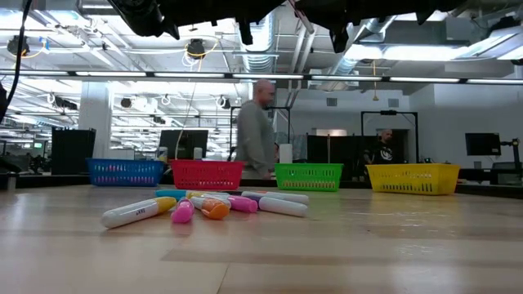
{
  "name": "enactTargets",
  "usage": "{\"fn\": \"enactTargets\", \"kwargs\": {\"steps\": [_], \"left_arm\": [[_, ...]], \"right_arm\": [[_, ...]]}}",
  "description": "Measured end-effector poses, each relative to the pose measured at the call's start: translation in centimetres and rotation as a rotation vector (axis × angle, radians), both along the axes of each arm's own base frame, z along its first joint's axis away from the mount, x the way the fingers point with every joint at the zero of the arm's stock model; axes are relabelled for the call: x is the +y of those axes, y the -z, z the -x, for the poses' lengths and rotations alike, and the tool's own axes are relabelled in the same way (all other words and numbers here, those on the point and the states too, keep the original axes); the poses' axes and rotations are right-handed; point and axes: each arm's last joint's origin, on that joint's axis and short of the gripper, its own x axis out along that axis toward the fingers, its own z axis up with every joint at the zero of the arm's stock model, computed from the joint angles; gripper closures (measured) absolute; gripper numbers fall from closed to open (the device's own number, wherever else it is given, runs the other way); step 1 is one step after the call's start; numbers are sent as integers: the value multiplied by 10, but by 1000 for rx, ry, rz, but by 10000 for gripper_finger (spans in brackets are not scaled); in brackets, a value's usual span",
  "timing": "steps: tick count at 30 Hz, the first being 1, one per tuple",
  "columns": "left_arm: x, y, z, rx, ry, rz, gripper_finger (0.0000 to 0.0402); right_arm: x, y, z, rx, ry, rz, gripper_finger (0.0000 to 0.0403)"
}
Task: Pick & Place Markers
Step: Put the small red marker pen into the red bin
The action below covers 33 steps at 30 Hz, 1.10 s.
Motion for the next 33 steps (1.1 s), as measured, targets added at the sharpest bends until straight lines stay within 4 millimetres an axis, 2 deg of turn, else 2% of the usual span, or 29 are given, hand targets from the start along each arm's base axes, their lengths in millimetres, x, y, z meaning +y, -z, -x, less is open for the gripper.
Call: {"fn": "enactTargets", "kwargs": {"steps": [7, 13, 19, 23, 27, 33], "left_arm": [[0, 0, 0, 0, 2, 0, 341], [1, 0, 0, -1, -8, 2, 359], [1, 0, 0, 3, -13, 3, 343], [1, 0, 0, 2, -9, 2, 351], [1, 0, 0, 3, -6, 1, 358], [0, 0, 0, 3, 12, -7, 343]], "right_arm": [[6, 0, -1, -6, -28, 58, 316], [6, -1, -1, -9, -7, 63, 257], [6, -1, -1, -14, 9, 66, 192], [5, -1, -1, -13, 15, 66, 159], [5, -1, -1, -12, 25, 67, 148], [2, -4, 2, -8, 131, 80, 147]]}}
